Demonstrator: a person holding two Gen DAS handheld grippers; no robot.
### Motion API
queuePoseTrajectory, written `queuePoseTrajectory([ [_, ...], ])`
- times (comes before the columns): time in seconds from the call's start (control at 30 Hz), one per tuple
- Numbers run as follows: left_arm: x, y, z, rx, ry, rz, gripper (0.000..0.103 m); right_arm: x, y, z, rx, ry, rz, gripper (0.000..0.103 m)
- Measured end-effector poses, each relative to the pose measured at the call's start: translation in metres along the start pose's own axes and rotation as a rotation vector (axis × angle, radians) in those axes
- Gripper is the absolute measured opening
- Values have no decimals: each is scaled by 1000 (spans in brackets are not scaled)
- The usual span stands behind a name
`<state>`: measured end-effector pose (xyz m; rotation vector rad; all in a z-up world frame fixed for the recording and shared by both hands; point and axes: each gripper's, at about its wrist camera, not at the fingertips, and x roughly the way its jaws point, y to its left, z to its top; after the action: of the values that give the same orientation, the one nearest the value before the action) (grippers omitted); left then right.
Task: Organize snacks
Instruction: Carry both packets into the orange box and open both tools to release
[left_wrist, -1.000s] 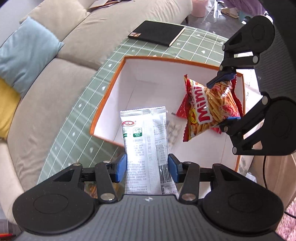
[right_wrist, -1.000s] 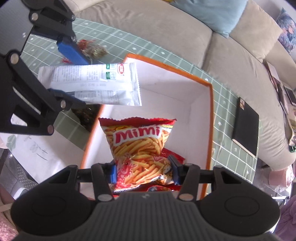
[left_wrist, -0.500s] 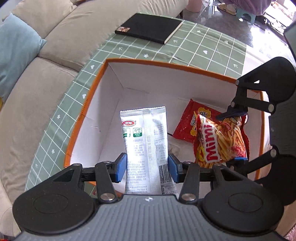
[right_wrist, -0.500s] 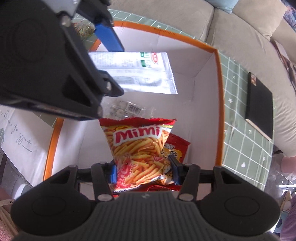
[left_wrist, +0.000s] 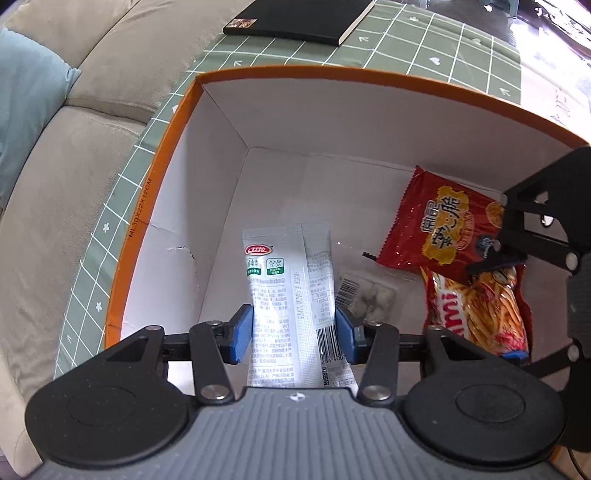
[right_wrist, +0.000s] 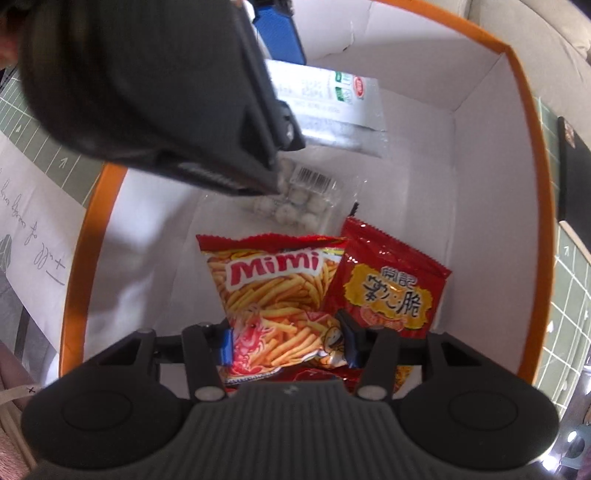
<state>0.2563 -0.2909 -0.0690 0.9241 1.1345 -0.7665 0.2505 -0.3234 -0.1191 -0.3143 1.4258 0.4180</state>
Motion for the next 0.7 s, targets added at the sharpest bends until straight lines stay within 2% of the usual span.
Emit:
queuePoseTrajectory([
  [0.37,27,-1,-3,-24,36,-3,56,7,4,1,-2,16,17,53],
  [0.43,27,2,-3,-32,28,-1,62,7,4,2,-1,17,16,53],
  [0.57,23,8,-5,-52,12,-8,67,2,2,2,9,21,31,56],
  [0.63,18,14,-7,-66,-4,-16,77,2,4,2,11,24,29,59],
  [0.7,14,17,-9,-80,-15,-26,80,0,7,4,4,25,18,66],
])
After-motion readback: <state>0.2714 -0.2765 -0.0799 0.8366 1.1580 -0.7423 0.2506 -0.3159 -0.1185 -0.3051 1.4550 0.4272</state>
